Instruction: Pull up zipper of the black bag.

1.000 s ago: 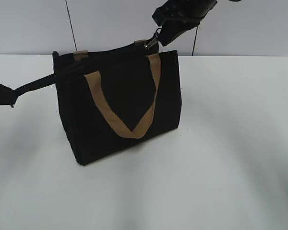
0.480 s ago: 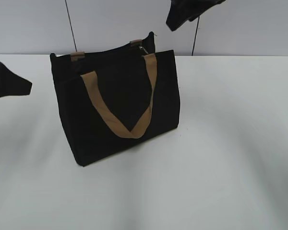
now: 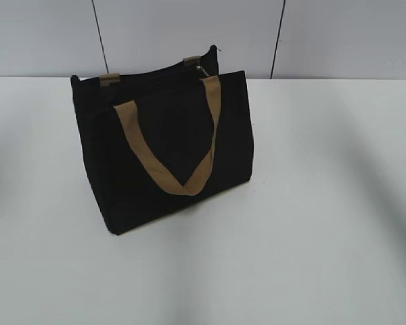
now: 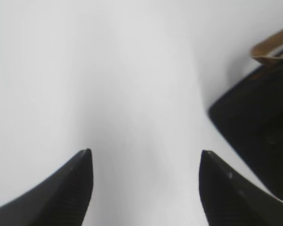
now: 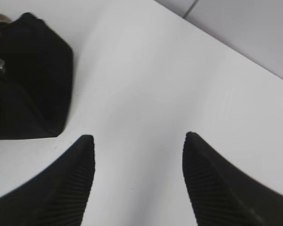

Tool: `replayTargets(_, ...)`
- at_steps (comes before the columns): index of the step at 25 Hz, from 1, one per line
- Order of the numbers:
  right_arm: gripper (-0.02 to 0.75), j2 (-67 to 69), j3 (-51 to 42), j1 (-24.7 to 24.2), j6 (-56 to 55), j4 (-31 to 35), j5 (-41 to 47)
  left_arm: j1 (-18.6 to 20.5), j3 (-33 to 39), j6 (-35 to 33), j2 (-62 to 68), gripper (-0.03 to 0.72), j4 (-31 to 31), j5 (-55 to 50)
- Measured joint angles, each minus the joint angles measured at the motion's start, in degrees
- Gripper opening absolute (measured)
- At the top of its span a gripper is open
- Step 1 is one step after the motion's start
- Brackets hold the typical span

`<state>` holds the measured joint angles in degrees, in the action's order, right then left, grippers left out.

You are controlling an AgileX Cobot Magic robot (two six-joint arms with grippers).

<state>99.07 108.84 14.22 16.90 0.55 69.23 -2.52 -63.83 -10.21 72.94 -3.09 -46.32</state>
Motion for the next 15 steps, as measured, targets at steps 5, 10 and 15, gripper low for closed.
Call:
replayTargets(5, 0.452, -6.8, 0.0, -6.9, -2.3, 0.0, 0.2, 0.0, -5.7, 5.9, -1.4, 0.519, 6.0, -5.3)
replayTargets(10, 0.452, -16.2, -2.5, -9.1, -3.5, 1.3, 0.3, 0.0, -5.7, 6.4, -6.8, 0.517, 5.9, -12.2)
replayTargets(15, 0.452, -28.7, -17.5, -9.1, -3.5, 5.8, 0.3, 0.0, 0.9, 6.5, -17.4, 0.517, 3.1, -13.1)
